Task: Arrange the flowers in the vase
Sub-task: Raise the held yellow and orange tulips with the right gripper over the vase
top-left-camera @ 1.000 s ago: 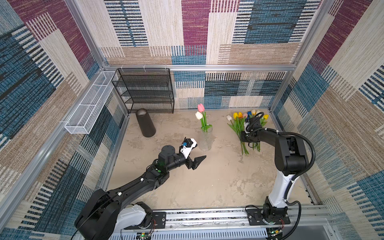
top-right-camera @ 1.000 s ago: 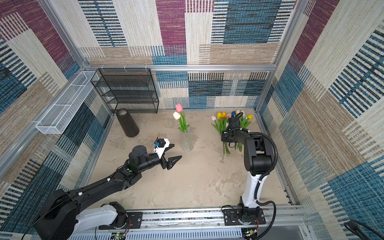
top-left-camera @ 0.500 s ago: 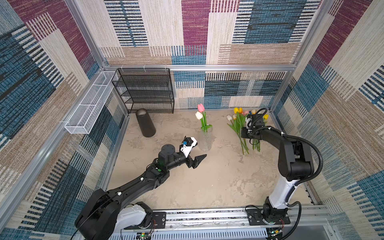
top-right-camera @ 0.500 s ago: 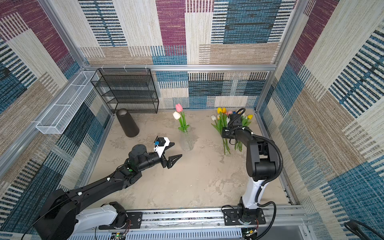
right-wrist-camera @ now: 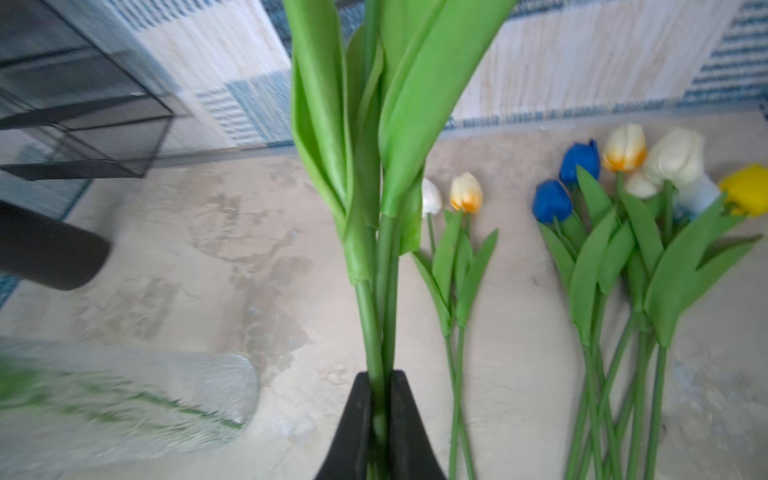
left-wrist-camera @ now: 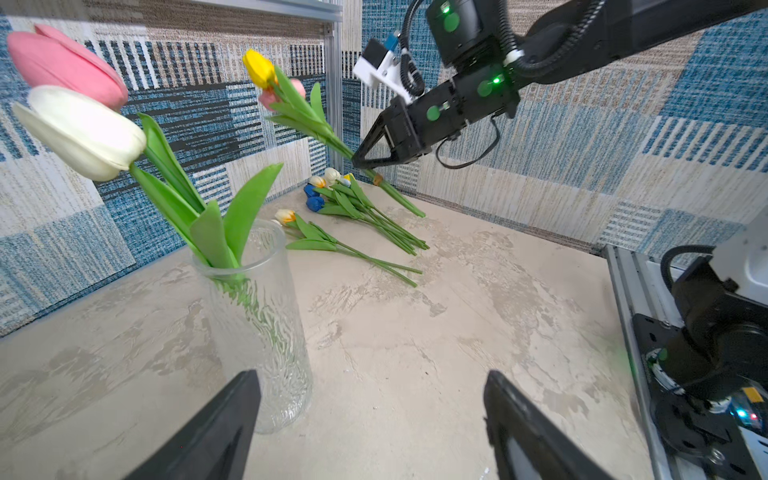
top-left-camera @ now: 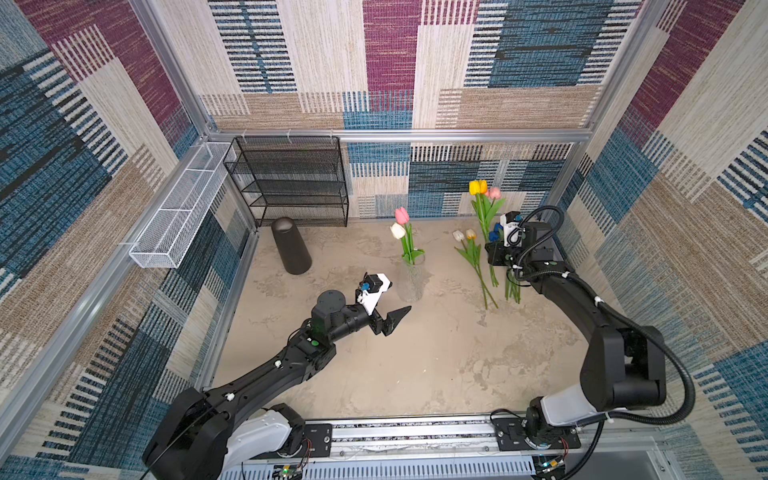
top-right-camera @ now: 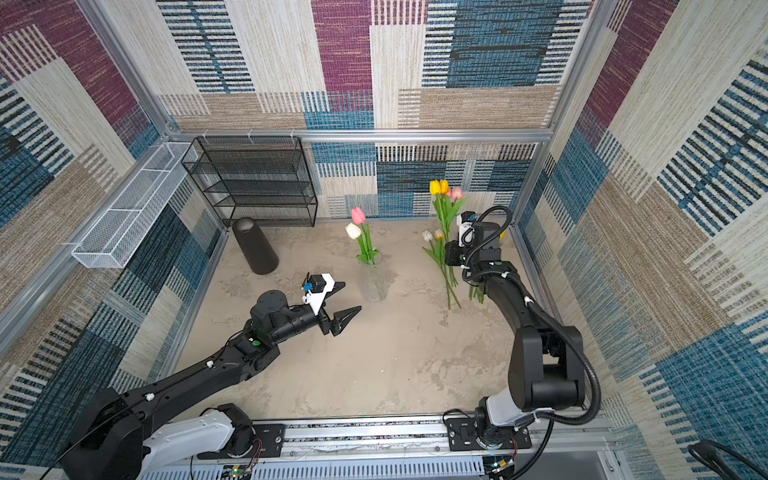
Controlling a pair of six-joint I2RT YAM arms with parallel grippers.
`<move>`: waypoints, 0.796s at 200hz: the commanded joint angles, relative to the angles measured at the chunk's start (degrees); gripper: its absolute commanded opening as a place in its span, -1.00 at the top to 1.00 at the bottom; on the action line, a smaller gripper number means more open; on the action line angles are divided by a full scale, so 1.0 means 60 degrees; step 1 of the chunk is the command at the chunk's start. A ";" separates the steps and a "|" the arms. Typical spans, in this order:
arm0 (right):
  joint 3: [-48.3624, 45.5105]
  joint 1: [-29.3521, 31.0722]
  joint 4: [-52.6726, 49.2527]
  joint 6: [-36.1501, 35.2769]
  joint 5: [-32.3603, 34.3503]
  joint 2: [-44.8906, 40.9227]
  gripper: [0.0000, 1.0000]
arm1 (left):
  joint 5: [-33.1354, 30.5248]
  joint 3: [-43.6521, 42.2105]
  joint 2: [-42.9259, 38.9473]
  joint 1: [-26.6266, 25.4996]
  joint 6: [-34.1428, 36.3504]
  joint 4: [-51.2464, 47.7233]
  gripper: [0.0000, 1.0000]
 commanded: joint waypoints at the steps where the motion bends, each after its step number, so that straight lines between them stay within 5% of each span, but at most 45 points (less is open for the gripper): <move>1: -0.0891 0.0007 0.3298 0.0456 -0.2187 -0.1004 1.00 | -0.0205 -0.0084 -0.0171 -0.0004 0.0043 0.0826 -0.74; 47: -0.2740 0.0264 0.9233 0.3156 -0.4138 -0.2128 1.00 | -0.0439 -0.0331 -0.0349 -0.0004 -0.0125 0.1413 -0.75; 82: -0.2677 0.1827 1.0993 0.2696 -0.3722 -0.2213 1.00 | -0.0690 -0.0753 -0.0566 -0.0004 -0.0389 0.1889 -0.75; 159: -0.1637 0.2761 1.5934 0.3889 -0.3332 0.1418 1.00 | -0.1193 -0.1372 -0.1176 -0.0004 -0.0648 0.1999 -0.75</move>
